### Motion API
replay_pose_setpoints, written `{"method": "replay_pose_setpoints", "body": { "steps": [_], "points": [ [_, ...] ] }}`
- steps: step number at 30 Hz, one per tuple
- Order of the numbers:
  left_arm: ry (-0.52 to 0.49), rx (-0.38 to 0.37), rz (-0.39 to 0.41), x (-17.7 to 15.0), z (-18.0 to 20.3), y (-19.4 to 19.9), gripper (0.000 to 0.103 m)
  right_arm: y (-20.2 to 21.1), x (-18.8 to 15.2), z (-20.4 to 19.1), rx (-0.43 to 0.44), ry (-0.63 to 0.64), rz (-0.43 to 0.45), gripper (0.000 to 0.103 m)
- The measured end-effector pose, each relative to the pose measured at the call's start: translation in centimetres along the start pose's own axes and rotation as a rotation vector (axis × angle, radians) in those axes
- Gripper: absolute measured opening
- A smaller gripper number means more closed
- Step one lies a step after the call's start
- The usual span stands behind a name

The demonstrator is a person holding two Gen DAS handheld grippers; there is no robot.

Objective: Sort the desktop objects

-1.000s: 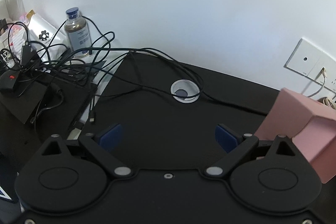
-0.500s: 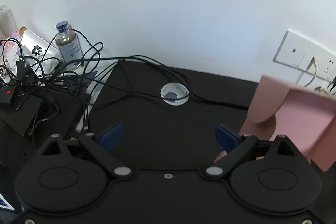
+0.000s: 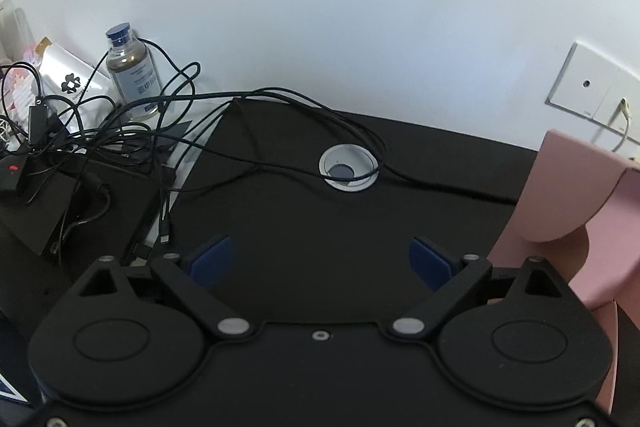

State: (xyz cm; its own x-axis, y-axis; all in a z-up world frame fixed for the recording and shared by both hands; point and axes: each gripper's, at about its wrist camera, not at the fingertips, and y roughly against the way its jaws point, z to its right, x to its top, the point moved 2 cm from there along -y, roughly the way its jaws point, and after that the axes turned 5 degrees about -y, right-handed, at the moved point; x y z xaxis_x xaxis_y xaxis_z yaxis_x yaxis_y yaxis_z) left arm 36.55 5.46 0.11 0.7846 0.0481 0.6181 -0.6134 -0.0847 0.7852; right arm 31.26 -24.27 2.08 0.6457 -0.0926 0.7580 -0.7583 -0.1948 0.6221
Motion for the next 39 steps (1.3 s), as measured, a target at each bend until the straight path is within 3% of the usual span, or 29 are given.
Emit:
{"method": "replay_pose_setpoints", "body": {
  "steps": [13,30,39],
  "points": [
    [-0.035,-0.024,0.016,-1.3,0.1,0.1,0.096,0.7,-0.8,-0.3,0.021,0.052,-0.032,0.056],
    [-0.083,0.017,-0.033,-4.6,0.1,-1.0,0.095,-0.2,-4.0,-0.9,-0.017,0.167,-0.122,0.056],
    [-0.003,0.017,-0.041,-5.2,-2.3,0.4,0.096,1.3,-4.2,0.9,-0.075,0.149,-0.124,0.056]
  ]
}}
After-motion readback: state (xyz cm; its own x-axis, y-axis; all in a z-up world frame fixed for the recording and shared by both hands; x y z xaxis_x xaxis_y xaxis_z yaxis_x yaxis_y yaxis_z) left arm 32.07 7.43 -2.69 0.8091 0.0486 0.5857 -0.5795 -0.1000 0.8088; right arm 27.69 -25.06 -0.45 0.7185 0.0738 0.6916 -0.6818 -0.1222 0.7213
